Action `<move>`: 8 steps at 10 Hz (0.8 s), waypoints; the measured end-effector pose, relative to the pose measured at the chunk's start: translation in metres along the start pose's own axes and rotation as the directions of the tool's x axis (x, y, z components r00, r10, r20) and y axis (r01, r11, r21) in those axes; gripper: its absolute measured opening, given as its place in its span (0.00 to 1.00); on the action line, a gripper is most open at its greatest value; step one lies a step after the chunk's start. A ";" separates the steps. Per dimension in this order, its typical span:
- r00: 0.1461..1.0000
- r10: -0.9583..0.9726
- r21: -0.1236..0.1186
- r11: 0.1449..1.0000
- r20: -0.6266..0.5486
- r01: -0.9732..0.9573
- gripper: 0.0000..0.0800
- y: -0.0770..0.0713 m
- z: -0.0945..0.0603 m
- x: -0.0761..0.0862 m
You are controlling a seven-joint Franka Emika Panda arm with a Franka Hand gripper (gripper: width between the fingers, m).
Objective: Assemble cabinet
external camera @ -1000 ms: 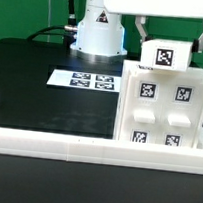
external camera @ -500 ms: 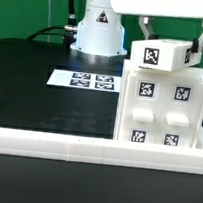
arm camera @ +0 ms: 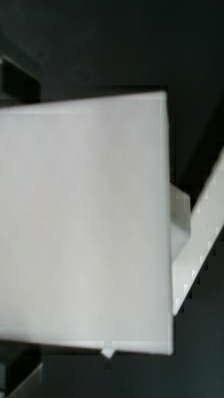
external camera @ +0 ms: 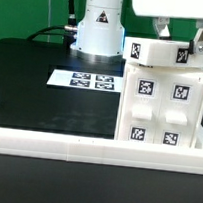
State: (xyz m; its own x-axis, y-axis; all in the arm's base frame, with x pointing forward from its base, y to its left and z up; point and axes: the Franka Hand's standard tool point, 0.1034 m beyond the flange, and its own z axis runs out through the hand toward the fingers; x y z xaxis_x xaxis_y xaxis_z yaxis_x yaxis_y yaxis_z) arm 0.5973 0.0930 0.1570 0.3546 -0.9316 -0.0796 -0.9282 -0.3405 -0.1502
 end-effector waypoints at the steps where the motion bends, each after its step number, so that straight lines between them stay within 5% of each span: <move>1: 0.998 0.064 0.003 0.998 0.004 -0.064 0.70 -0.001 0.000 0.000; 7: 0.949 0.314 0.008 0.949 0.036 -0.314 0.77 -0.005 0.000 -0.003; 8: 0.951 0.307 0.010 0.951 0.037 -0.308 0.96 -0.004 -0.001 -0.004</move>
Offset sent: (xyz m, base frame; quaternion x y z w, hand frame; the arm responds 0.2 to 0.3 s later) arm 0.0072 -0.0074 -0.0044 -0.0009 -0.0002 0.2062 0.9785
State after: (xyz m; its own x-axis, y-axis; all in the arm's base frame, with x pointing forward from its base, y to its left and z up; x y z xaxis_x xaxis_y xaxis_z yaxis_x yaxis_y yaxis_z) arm 0.5996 0.0984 0.1594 0.0564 -0.9859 -0.1578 -0.9911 -0.0362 -0.1279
